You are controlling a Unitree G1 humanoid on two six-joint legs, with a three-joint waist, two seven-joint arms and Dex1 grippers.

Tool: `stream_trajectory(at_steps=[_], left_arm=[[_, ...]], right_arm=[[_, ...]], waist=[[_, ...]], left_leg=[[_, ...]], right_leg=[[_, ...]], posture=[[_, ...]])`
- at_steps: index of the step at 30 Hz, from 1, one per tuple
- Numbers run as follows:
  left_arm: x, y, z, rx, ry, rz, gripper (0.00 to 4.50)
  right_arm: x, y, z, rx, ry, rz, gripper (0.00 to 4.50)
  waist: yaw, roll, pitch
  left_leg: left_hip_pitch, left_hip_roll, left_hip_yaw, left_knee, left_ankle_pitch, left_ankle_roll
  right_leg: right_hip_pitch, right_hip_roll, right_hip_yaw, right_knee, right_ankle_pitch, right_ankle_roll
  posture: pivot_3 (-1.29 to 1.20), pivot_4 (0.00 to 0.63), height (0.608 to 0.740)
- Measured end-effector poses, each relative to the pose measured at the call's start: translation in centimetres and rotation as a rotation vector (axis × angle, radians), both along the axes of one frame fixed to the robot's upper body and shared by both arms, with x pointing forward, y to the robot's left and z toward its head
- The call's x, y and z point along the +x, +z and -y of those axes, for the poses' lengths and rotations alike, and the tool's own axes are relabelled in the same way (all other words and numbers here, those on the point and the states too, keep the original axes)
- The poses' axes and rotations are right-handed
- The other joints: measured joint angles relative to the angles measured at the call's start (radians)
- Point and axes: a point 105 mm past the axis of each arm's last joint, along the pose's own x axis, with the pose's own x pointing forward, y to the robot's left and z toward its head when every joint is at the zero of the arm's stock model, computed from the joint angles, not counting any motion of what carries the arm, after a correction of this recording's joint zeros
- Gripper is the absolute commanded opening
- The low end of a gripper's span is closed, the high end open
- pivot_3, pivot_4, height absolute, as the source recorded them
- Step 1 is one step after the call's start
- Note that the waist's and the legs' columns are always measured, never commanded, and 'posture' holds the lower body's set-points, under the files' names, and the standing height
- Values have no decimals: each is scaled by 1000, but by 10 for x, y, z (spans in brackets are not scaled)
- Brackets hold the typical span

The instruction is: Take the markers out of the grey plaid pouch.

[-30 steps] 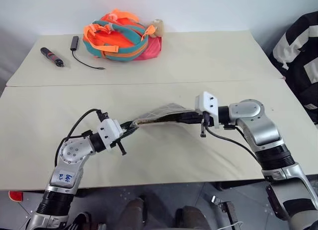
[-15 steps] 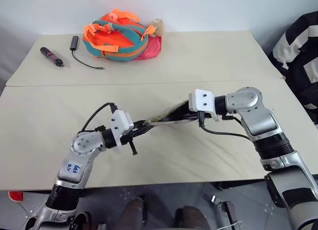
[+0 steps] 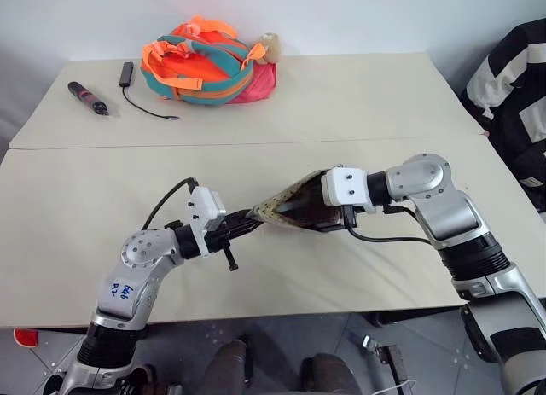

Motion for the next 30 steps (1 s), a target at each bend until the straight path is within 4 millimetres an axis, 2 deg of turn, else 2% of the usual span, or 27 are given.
stream_trajectory(at_steps=[2,9,12,15,17,20,21,26,28,30], left_arm=[[0,-1,1,-10,2,-6,0],[-1,-4,4,-73,-3,-67,0],[0,0,5,-193,-20,-194,0],[-3,7,7,-239,-56,-262,0],[-4,10,7,-279,-75,-308,0],[-7,13,10,-330,-122,-363,0],[-8,13,9,-337,-125,-375,0],[-14,-6,3,-337,-116,-456,0],[-11,-13,0,-321,-88,-449,0],[-7,-23,-6,-304,-32,-440,0]], right_arm=[[0,-4,0,-5,-2,-5,2472],[1,-4,-4,-18,4,48,2472],[-2,-5,-9,-32,26,51,2472],[-11,-1,-16,-50,64,45,2472],[-9,10,-16,-64,63,26,2472],[-3,41,-5,-112,35,78,2472],[-3,44,-1,-109,24,76,2472],[-9,35,-5,-65,28,-37,2472],[-8,33,-4,-98,26,-21,2472],[-11,19,-6,-161,46,-13,2472]], waist=[[0,0,0],[0,0,0],[0,0,0],[0,0,0],[0,0,1],[0,-1,0],[2,-1,0],[-1,-2,0],[0,-1,0],[0,-2,0]], left_leg=[[0,0,0,0,0,0],[0,0,0,0,0,0],[0,0,-1,1,0,0],[0,0,-1,1,0,0],[0,0,-1,2,0,0],[0,0,-2,2,-1,0],[1,1,-3,2,-1,0],[0,0,-2,3,-2,1],[1,0,-2,3,-3,1],[1,1,-2,4,-3,1]], right_leg=[[0,0,0,0,0,0],[0,0,0,0,0,0],[0,0,0,0,0,0],[0,0,0,0,0,0],[0,0,0,0,0,0],[2,1,0,-1,0,0],[4,1,-1,-2,0,0],[5,1,-1,-4,0,1],[5,1,-1,-4,0,1],[6,1,-1,-5,0,1]], posture=[[0,150,740],[0,150,740],[0,150,740],[0,150,740],[0,150,740],[0,150,740],[0,150,740],[0,150,740],[0,150,740],[0,150,740]])
